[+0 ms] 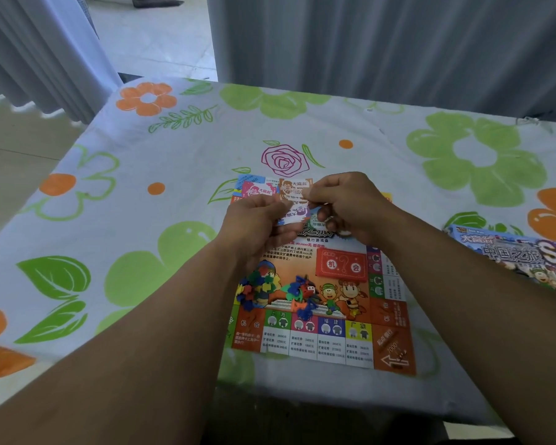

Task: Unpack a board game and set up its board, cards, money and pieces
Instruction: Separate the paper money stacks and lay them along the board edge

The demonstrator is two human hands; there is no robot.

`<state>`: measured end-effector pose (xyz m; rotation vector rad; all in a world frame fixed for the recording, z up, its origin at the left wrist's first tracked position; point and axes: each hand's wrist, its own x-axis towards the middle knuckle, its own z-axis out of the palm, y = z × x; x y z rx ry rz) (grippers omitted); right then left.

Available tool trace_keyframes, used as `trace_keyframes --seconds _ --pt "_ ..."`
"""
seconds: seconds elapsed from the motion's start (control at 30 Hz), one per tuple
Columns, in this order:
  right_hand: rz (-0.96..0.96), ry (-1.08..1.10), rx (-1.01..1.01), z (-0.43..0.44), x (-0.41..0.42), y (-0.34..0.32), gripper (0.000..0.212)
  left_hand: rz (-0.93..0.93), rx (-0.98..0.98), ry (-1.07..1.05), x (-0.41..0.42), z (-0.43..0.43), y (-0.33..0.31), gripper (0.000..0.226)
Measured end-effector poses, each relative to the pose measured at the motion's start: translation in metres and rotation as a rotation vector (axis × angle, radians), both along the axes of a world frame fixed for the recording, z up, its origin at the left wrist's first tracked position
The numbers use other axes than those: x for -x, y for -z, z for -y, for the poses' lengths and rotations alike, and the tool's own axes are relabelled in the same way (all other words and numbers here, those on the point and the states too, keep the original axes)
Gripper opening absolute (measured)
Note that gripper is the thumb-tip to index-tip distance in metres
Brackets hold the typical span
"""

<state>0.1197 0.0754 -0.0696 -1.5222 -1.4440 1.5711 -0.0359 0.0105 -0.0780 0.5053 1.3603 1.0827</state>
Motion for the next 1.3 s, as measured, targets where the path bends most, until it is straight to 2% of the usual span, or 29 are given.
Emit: trace_keyframes --seconds 0.17,0.33,0.53,0.83,1.07,1.17,1.23,1.3 --pt "0.018 0.01 0.003 -0.002 -0.002 0.003 0.012 0.023 0.01 0.011 0.0 -0.001 0.001 0.005" --pt "-0.029 0.148 0.013 -0.009 -0.008 0.008 0.011 0.01 0.039 -0.012 -0.001 -0.002 0.003 0.002" --pt "0.073 0.292 0.017 -0.015 -0.015 0.015 0.011 -0.002 0.07 -0.025 -0.001 -0.003 0.006 0.008" --pt "0.199 0.346 0.014 -0.021 -0.017 0.019 0.013 0.005 0.08 -0.008 -0.001 -0.004 0.009 0.007" --pt "0.33 0.381 -0.04 -0.024 -0.019 0.023 0.026 0.059 0.081 -0.012 -0.004 -0.003 0.006 0.018" --pt "0.315 0.318 -0.092 -0.022 -0.015 0.019 0.019 0.074 0.068 -0.016 -0.004 -0.002 0.002 0.026" --pt "0.191 0.208 -0.073 -0.017 -0.011 0.012 0.013 0.063 0.061 -0.013 -0.004 -0.001 0.0 0.023" --pt "0.088 0.068 -0.037 -0.011 -0.008 0.004 0.017 0.051 0.057 -0.013 -0.003 0.0 0.0 0.019"
